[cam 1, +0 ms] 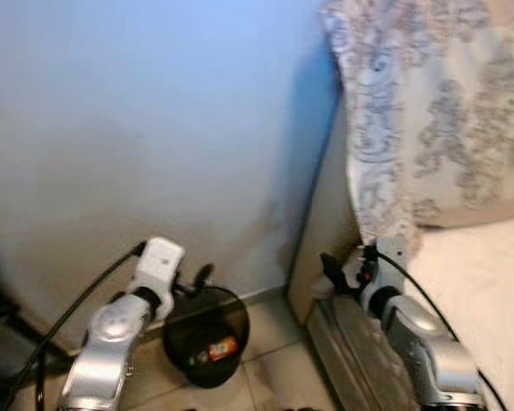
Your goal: Clean up the room
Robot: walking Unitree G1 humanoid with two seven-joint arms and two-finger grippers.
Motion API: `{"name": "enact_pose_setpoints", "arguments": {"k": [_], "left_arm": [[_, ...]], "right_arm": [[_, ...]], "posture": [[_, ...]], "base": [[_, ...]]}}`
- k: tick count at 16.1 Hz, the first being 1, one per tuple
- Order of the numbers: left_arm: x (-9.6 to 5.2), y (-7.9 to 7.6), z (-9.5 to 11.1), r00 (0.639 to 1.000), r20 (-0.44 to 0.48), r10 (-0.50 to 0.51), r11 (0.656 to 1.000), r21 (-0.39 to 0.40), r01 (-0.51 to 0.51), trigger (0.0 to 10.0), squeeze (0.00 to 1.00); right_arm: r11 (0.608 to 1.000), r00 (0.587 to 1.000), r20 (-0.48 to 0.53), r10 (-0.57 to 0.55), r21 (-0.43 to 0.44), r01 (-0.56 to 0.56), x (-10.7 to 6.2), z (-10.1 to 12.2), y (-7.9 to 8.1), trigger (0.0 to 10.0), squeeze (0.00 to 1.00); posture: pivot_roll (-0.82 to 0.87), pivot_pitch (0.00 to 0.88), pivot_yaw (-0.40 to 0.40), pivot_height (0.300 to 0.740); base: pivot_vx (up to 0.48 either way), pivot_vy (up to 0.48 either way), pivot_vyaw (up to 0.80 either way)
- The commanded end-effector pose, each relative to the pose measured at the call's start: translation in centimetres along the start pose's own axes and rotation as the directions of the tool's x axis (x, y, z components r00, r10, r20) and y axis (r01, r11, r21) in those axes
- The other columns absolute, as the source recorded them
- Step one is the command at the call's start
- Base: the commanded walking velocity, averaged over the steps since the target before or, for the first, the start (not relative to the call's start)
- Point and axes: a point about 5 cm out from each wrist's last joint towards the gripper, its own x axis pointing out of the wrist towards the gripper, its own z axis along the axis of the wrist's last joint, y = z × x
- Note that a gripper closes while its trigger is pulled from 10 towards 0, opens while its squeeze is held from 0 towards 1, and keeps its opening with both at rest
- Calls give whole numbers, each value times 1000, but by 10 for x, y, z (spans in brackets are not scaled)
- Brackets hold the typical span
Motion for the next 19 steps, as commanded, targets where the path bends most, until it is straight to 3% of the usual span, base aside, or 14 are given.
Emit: {"name": "enact_pose_setpoints", "arguments": {"k": [1, 3, 6, 8, 12, 19], "left_arm": [[3, 10, 9, 997, -22, 71, 996, 54, -70, 10000, 0], [6, 10, 16, 998, 1, 65, 996, 60, -65, 10000, 0], [8, 1, 20, 998, 16, 58, 998, -9, -58, 10000, 0], [8, -1, 20, 998, 10, 69, 998, -14, -69, 10000, 0], [9, 8, 25, 995, 17, 101, 995, -24, -101, 10000, 0], [9, 11, 28, 993, 29, 111, 994, -28, -110, 10000, 0]], "right_arm": [[999, 999, 3, 33, -8, -32, 6, 4, 9, 10000, 0], [998, 998, 9, 55, -2, -55, 10, 8, 17, 10000, 0], [999, 999, 7, 33, -37, -33, 13, 11, 12, 10000, 0], [999, 999, 12, 40, -26, -40, 13, 12, 15, 10000, 0], [998, 998, -6, 60, -12, -60, 15, 3, 26, 10000, 0], [999, 1000, 1, 25, -23, -25, 17, 9, 20, 10000, 0]], "posture": [[96, 0, -29, 740], [71, 0, -17, 740], [60, 0, -18, 740], [98, 0, -38, 740], [93, 0, -27, 740], [94, 0, -25, 740]], "base": [[0, 0, -781], [0, 0, -784], [0, 0, -781], [0, 0, -784], [0, 0, -783], [0, 0, -788]]}}
